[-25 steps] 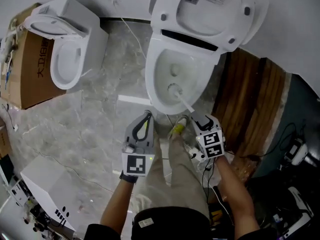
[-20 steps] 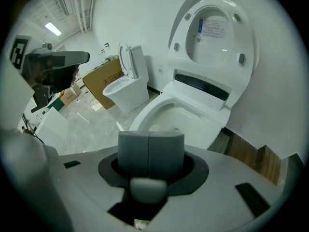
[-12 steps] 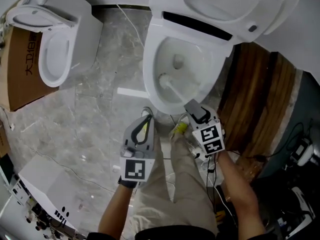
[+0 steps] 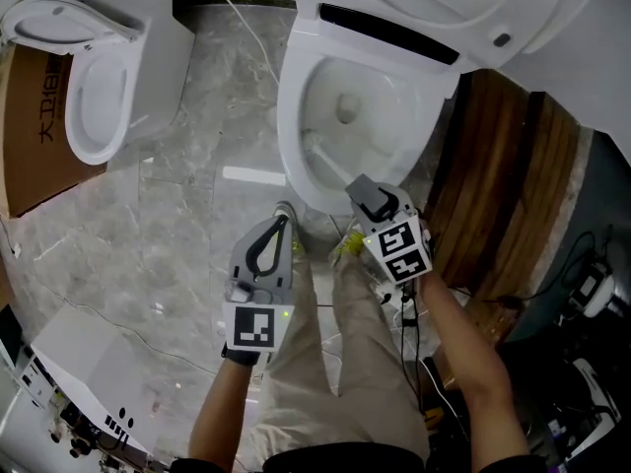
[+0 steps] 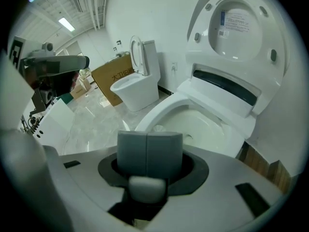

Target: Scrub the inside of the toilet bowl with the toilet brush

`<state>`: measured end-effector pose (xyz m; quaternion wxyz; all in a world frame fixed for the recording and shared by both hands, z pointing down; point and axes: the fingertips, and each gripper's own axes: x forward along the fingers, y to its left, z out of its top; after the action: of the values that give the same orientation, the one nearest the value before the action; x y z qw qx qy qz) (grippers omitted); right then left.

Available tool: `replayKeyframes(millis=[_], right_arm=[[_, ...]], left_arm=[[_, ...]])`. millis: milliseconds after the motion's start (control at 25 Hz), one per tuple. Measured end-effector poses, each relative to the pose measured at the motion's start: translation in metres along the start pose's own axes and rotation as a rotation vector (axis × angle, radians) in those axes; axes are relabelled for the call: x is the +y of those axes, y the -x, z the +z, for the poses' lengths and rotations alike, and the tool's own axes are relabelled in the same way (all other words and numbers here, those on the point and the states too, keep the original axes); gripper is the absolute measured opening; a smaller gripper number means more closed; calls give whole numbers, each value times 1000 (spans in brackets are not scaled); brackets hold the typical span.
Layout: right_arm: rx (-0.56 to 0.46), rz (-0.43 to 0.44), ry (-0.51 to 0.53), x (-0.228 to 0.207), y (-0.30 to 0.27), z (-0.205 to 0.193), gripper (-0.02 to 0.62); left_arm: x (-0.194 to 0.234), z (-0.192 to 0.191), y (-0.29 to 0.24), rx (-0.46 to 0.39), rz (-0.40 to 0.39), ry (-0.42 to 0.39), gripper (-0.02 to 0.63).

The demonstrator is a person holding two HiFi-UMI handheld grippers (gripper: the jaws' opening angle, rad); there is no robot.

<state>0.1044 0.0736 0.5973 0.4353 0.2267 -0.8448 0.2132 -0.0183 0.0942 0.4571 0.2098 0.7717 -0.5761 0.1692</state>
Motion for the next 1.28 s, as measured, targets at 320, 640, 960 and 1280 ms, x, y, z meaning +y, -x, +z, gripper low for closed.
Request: replayKeyframes(millis=[320, 640, 960, 1280], right_arm=[[-10, -13, 16, -11, -15, 12, 160], [-38, -55, -12, -29, -30, 33, 160], [-57, -108, 6, -46, -42, 50, 160], [-38, -167, 40, -72, -57, 62, 160]], left_arm=[[2, -4, 0, -10, -24, -14, 18], [6, -10, 5, -4, -36, -7, 18], [-2, -14, 8, 14, -68, -26, 18], [3, -16, 11, 22, -65, -6, 18]])
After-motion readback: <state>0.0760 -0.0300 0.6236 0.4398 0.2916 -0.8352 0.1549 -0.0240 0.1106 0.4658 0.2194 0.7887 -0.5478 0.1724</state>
